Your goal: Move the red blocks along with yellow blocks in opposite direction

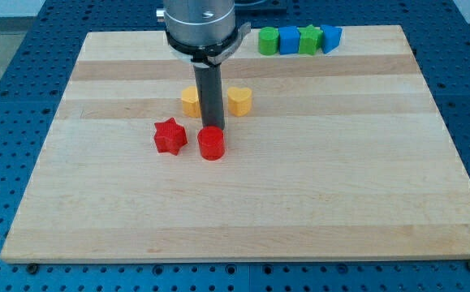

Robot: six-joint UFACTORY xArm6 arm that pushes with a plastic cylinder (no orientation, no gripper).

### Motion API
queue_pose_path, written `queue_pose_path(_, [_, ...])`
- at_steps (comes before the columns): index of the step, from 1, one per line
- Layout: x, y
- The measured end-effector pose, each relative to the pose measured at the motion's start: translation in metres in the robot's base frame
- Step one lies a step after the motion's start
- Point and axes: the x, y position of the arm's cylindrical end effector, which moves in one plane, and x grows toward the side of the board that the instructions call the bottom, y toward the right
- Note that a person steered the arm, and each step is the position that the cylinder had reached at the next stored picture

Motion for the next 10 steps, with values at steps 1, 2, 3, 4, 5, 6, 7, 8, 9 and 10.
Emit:
queue_pose_path(1, [-0.002,0.054])
queue_pose_path(2, [0.015,0.106])
queue_pose_path(3, [0.041,0.104])
queue_pose_path(4, [0.043,0.066])
queue_pose_path(5, [0.036,0.023])
queue_pose_path(6, [0.031,-0.013])
queue_pose_path(7, [0.031,-0.041])
queue_pose_path(8, [0.027,-0.025])
queue_pose_path(9, [0.005,-0.019])
queue_pose_path(10, [-0.007,-0.03])
